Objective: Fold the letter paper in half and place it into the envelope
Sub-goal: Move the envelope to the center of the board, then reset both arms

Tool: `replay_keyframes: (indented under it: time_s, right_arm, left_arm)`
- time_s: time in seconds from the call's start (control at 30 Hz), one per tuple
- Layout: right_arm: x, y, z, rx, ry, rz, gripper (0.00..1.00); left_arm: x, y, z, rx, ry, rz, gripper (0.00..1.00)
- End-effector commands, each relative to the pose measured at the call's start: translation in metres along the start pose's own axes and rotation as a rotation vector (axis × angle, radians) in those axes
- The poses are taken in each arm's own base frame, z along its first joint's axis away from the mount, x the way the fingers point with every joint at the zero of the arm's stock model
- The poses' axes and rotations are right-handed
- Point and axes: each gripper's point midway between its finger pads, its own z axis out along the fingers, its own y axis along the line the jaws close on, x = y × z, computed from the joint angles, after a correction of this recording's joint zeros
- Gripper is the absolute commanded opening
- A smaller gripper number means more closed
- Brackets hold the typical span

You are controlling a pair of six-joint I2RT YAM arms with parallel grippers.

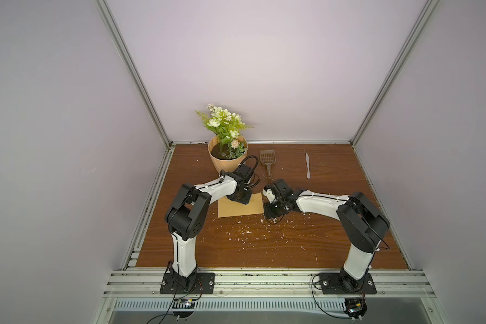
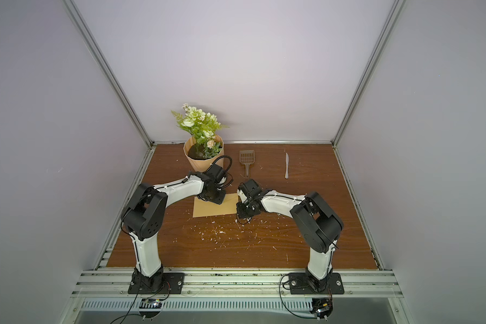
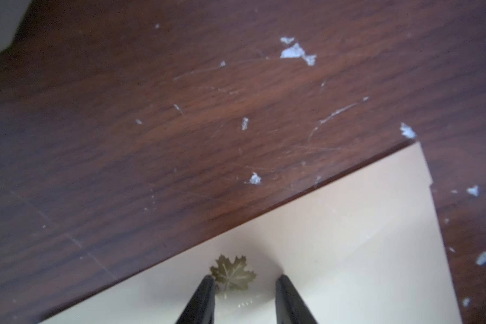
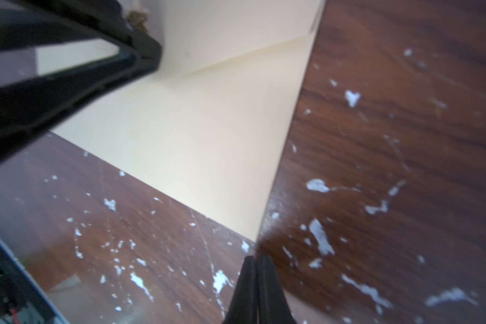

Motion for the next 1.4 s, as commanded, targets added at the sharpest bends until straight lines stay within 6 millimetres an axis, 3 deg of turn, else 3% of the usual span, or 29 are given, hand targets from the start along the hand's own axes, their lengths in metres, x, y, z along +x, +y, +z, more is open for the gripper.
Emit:
replay_keyframes:
  time_s: [0.0, 0.17, 0.43, 0.63, 0.73, 0.83, 0.9, 0.97, 1.07, 1.2, 1.37]
  right_arm:
    - [-0.010, -0.007, -0.025, 0.059, -0.001, -0.037, 0.21]
    - [-0.042, -0.012, -0.062, 0.064, -0.100, -0.025, 0.42]
    - [-0.094, -0.038, -0.134, 0.109, -0.288, -0.021, 0.67]
    - [-0.123, -0.061, -0.182, 0.186, -0.455, 0.019, 0.92]
    - [-0.135, -0.077, -0.209, 0.239, -0.559, 0.068, 0.94]
    - [-0.137, -0.097, -0.239, 0.303, -0.669, 0.130, 0.96]
    - [-0.132, -0.112, -0.258, 0.332, -0.730, 0.156, 0.96]
    - [-0.127, -0.125, -0.275, 0.335, -0.777, 0.175, 0.96]
    - [-0.111, -0.146, -0.290, 0.374, -0.815, 0.206, 0.97]
    - [-0.074, -0.174, -0.285, 0.469, -0.820, 0.283, 0.97]
    - [-0.018, -0.197, -0.251, 0.533, -0.837, 0.324, 0.99]
  left_arm:
    - [0.033, -0.008, 0.012, 0.013, 0.124, 0.030, 0.42]
    - [0.021, -0.014, -0.004, 0.024, 0.099, 0.037, 0.47]
    - [-0.024, -0.029, -0.055, 0.072, -0.027, 0.016, 0.55]
    - [-0.084, -0.031, -0.127, 0.069, -0.238, 0.007, 0.58]
    - [-0.112, -0.011, -0.173, 0.014, -0.375, -0.042, 0.60]
    - [-0.124, 0.041, -0.219, -0.086, -0.508, -0.187, 0.60]
    - [-0.114, 0.094, -0.244, -0.189, -0.603, -0.348, 0.63]
    - [-0.093, 0.138, -0.254, -0.246, -0.672, -0.477, 0.65]
    - [-0.050, 0.187, -0.259, -0.344, -0.783, -0.608, 0.73]
    - [0.015, 0.218, -0.250, -0.565, -0.938, -0.643, 0.91]
    - [0.078, 0.222, -0.211, -0.682, -1.121, -0.576, 1.00]
